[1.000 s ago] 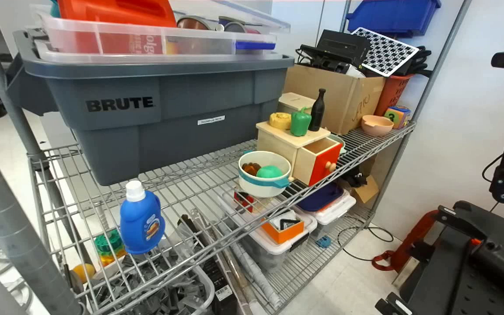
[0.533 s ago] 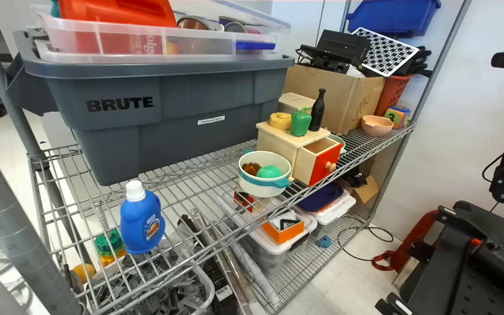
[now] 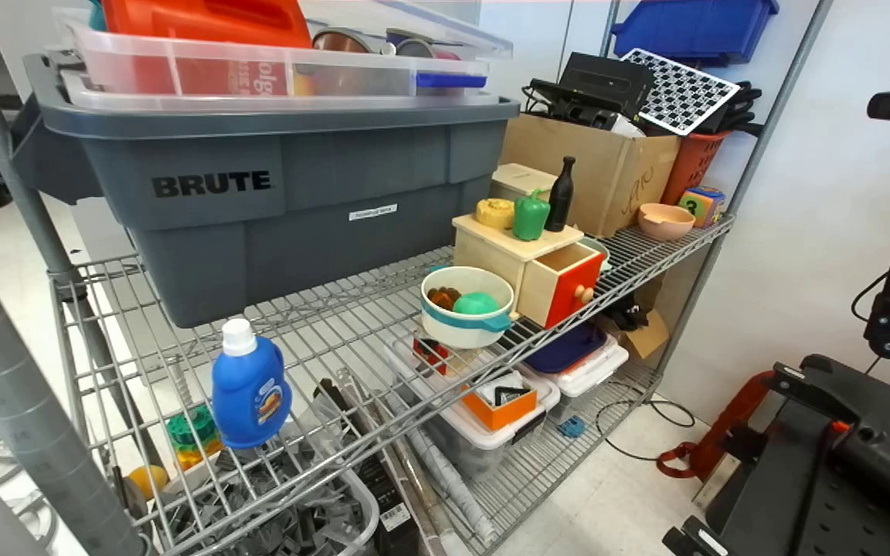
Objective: Pick up the bottle and put it in the bowl
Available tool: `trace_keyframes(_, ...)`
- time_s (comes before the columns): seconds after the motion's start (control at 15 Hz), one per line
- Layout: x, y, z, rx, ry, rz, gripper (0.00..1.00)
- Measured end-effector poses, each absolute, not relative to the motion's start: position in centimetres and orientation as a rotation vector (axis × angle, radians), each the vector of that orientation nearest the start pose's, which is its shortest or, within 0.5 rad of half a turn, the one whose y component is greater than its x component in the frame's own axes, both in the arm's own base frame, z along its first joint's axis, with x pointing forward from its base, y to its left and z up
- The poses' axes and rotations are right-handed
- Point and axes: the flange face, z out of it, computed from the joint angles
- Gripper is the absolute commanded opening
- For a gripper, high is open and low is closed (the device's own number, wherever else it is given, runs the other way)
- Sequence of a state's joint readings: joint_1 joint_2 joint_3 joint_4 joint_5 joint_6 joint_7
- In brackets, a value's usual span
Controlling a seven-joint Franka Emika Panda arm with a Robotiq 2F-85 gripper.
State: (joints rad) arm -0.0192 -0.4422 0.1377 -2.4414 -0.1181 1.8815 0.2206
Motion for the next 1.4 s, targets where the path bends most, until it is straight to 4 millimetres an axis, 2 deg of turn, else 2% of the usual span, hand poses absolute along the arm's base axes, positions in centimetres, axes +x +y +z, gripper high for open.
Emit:
trace_keyframes(1.13,39.7,3.9,45.2,-3.32,0.134,0.154,1.0)
trace_keyframes(1.27,40.1,3.2,45.5,-3.31,0.174,0.146,1.0)
trace_keyframes(1.4,41.3,1.4,46.2,-3.288,0.236,0.13,1.0)
